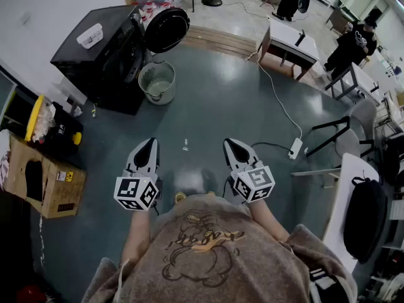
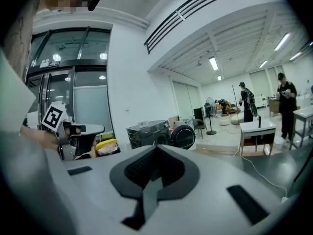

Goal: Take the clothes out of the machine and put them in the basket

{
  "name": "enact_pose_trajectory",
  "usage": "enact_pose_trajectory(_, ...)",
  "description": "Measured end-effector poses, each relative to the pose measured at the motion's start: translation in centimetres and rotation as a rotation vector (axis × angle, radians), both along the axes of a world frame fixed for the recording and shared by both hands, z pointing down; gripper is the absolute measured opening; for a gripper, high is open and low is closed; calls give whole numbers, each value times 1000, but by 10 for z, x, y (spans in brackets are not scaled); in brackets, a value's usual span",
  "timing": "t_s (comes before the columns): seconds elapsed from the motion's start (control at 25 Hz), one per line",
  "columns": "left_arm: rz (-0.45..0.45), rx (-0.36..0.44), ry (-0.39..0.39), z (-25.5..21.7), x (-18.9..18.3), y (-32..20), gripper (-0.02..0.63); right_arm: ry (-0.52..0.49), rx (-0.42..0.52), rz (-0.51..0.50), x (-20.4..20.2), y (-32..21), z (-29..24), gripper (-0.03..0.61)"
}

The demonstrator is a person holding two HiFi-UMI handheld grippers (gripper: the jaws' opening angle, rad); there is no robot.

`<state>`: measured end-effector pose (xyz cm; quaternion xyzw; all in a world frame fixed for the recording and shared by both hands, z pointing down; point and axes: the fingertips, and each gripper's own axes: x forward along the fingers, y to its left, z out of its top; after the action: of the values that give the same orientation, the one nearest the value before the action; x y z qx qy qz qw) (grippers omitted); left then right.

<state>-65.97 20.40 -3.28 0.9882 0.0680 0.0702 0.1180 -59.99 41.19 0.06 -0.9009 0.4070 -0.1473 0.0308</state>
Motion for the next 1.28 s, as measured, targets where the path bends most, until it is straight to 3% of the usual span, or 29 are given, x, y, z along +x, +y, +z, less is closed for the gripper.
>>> enact_pose_trajectory(0.72, 81, 53, -30, 20, 23, -61, 6, -5, -22, 17, 13, -71, 22, -5)
enact_pose_trajectory(1.04, 89, 46, -27, 28, 64, -92, 6, 9, -14, 47, 53, -98, 21, -5)
enact_pose_trajectory(1.28, 90, 34, -33, 42, 121, -109, 6, 16, -32, 62, 114, -110, 31, -4)
